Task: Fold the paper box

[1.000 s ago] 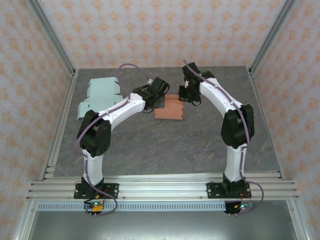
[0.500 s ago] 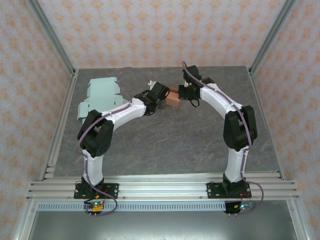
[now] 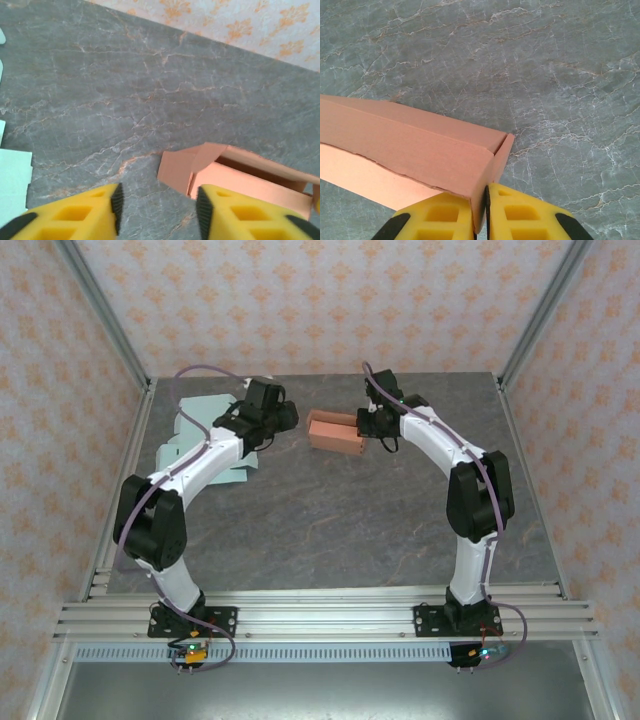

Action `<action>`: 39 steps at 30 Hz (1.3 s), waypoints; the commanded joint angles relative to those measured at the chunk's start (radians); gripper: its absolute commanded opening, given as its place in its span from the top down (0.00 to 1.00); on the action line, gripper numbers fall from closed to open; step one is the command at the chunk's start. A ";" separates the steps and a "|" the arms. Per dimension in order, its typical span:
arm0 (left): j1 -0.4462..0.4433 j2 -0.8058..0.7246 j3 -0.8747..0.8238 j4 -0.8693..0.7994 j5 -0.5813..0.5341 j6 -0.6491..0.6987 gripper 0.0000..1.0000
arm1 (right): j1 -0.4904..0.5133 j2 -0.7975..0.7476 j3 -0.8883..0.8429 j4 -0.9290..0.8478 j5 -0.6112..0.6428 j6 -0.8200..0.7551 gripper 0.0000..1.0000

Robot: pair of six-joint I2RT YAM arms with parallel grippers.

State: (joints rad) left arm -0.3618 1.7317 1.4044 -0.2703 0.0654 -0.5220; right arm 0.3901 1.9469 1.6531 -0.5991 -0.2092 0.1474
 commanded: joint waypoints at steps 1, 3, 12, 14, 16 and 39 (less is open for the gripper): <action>0.014 0.013 0.001 0.020 0.077 0.012 0.47 | 0.001 0.016 0.059 -0.034 -0.004 -0.044 0.87; 0.025 0.045 0.019 0.034 0.125 0.050 0.44 | 0.001 0.020 0.069 -0.040 -0.010 -0.062 0.87; 0.037 0.125 0.048 0.118 0.270 0.110 0.36 | -0.005 0.070 0.128 -0.094 -0.032 -0.147 0.87; 0.036 0.103 -0.012 0.177 0.268 0.138 0.34 | -0.008 0.088 0.152 -0.118 -0.038 -0.152 0.87; 0.036 0.071 -0.080 0.240 0.252 0.169 0.31 | -0.009 0.092 0.158 -0.121 -0.045 -0.157 0.87; 0.055 0.014 -0.519 0.821 0.582 0.807 0.00 | -0.042 0.148 0.211 -0.179 -0.139 -0.268 0.87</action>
State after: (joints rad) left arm -0.3119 1.7248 0.8898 0.4603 0.6067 0.1959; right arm 0.3527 2.0720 1.8328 -0.7410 -0.3180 -0.0849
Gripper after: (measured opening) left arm 0.998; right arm 0.127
